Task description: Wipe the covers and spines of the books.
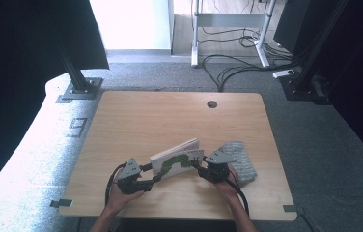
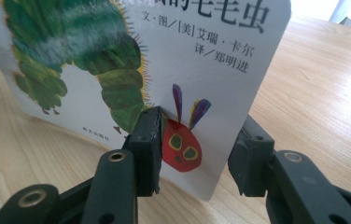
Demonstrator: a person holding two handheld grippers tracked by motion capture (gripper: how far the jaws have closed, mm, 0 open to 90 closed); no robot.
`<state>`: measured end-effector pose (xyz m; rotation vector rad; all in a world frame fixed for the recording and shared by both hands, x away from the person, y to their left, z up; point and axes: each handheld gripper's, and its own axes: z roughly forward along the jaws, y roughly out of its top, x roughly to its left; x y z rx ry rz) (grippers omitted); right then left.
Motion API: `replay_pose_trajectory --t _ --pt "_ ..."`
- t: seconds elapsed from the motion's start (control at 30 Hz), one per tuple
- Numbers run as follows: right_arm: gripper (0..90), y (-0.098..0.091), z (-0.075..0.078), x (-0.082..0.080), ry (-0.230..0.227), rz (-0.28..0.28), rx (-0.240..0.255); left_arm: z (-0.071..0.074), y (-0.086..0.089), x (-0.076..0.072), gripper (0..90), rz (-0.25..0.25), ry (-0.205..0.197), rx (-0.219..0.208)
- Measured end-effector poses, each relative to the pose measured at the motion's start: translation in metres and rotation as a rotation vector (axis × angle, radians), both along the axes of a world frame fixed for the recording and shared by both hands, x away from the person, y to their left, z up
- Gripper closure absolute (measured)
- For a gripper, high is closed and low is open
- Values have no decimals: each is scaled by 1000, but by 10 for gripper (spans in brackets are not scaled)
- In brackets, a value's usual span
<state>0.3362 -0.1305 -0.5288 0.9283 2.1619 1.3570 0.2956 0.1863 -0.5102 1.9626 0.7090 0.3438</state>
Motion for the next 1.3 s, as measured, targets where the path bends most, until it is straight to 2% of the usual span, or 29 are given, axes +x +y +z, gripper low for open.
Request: replay_pose_trajectory --t 0.07,0.2,0.67,0.87,1.3 --pt "561 1 -1 2 -1 -3 -11 -1 -3 -2 430 -6 -6 20" --pt "547 3 -1 3 -17 -7 -31 -2 -5 -4 428 -13 -9 29" --pt "504 9 -2 5 -34 -65 -45 -2 -8 -7 438 -19 -4 14" --pt "497 11 -2 5 -38 -88 -44 -2 -9 -7 466 0 -5 11" --pt "468 12 -3 6 -22 -94 -12 -4 -17 -5 507 52 -26 7"
